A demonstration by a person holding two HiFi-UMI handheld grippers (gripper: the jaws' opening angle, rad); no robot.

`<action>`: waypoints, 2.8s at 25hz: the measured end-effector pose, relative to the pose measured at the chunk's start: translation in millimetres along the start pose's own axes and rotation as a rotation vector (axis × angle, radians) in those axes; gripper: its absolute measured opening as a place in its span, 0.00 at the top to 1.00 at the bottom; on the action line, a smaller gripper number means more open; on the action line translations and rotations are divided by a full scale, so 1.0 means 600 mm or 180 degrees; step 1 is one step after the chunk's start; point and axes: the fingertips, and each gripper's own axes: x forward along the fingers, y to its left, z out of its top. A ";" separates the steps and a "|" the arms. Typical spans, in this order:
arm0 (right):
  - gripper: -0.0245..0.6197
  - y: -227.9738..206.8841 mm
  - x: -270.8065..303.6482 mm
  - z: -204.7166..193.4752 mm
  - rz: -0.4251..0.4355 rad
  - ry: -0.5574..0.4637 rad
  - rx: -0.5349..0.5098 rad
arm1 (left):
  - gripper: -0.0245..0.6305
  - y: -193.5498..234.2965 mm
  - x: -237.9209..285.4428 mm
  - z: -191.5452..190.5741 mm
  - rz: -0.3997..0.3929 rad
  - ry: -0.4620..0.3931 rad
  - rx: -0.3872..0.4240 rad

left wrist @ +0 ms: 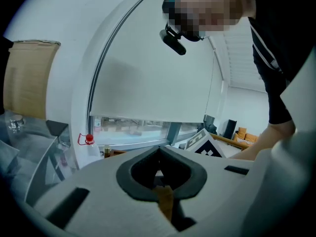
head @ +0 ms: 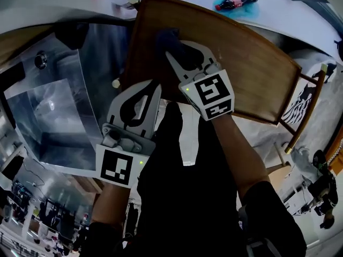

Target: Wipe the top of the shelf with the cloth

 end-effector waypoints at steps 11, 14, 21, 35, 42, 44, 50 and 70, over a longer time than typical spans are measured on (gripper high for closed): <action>0.80 0.049 0.064 0.016 0.0141 0.0027 -0.0108 | 0.93 0.043 -0.030 -0.023 0.0080 -0.0002 -0.0118; 0.80 0.051 0.066 0.015 0.0138 0.0049 -0.0122 | 0.93 0.047 -0.027 -0.026 0.0069 0.0009 -0.0106; 0.80 0.043 0.050 0.001 0.0124 0.0097 -0.0137 | 0.93 0.043 -0.014 -0.035 0.0077 0.0033 -0.0146; 0.80 -0.024 -0.023 -0.047 -0.0023 0.0167 -0.0048 | 0.93 -0.030 0.044 -0.035 -0.0132 0.0120 -0.0048; 0.80 -0.067 -0.075 -0.080 -0.0114 0.0202 0.0032 | 0.93 -0.080 0.079 -0.030 -0.0227 0.0137 -0.0018; 0.80 -0.079 -0.089 -0.088 -0.0157 0.0202 0.0066 | 0.93 -0.094 0.089 -0.030 -0.0270 0.0153 0.0002; 0.80 -0.118 -0.136 -0.112 -0.0263 0.0191 0.0171 | 0.93 -0.141 0.122 -0.029 -0.0389 0.0199 0.0041; 0.80 -0.218 -0.267 -0.179 -0.0587 0.0151 0.0479 | 0.93 -0.278 0.201 -0.032 -0.0751 0.0313 0.0224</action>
